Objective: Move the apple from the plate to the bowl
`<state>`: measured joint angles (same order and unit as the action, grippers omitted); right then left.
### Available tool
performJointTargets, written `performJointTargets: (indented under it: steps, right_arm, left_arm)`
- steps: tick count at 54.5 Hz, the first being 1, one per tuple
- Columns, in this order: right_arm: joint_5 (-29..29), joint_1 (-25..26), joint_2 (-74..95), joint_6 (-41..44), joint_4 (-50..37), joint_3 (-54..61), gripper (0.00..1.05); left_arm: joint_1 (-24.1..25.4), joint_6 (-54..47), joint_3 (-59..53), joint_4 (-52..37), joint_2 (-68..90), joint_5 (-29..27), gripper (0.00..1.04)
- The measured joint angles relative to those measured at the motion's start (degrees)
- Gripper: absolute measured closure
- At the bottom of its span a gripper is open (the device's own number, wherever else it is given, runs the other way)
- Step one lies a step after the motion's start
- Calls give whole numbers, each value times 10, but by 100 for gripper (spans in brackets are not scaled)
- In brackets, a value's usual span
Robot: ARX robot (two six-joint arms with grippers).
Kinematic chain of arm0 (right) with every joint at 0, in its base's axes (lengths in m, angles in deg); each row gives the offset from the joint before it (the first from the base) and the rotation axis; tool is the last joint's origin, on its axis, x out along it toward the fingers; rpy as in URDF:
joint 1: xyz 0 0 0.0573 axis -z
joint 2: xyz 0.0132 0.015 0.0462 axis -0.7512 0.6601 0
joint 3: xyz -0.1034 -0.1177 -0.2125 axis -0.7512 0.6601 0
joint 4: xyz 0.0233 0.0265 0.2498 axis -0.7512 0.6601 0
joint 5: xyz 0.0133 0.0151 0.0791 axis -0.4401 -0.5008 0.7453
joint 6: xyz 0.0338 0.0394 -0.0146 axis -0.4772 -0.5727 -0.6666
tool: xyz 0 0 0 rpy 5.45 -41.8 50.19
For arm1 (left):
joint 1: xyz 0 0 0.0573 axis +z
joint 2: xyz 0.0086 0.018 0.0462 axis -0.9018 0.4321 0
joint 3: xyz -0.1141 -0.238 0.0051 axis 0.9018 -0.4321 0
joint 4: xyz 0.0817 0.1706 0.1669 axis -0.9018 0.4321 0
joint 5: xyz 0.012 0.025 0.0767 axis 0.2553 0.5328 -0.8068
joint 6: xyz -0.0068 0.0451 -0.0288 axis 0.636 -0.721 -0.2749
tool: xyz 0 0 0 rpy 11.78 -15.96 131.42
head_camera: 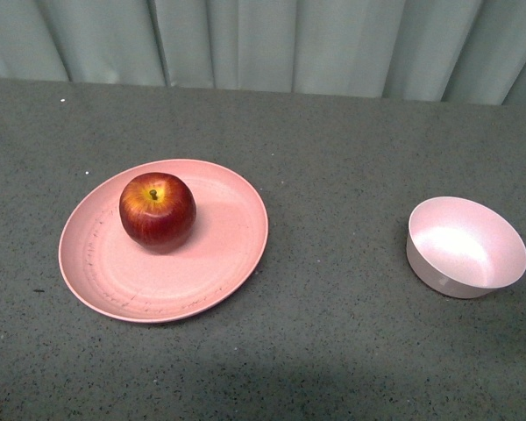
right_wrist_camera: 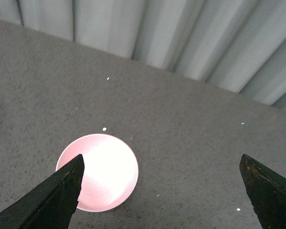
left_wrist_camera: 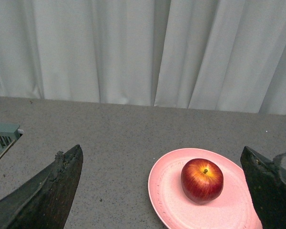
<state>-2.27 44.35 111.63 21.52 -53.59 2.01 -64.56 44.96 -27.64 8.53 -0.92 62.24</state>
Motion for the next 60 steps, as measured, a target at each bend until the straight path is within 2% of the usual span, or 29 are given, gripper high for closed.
performJointTargets:
  steps: [10, 20, 40, 56, 60]
  right_arm:
    - [45, -14, 192, 1, 68, -109, 9]
    - [94, -29, 312, -3, 147, -196, 9]
    - [105, -70, 527, -16, 199, -330, 9]
    - [102, -77, 582, -18, 235, -384, 9]
    - [100, -78, 587, -18, 241, -391, 15]
  left_arm:
    - [0, 0, 0, 0, 0, 0, 7]
    - [0, 0, 0, 0, 0, 0, 7]
    - [0, 0, 0, 0, 0, 0, 7]
    - [0, 0, 0, 0, 0, 0, 7]
    - [0, 0, 0, 0, 0, 0, 7]
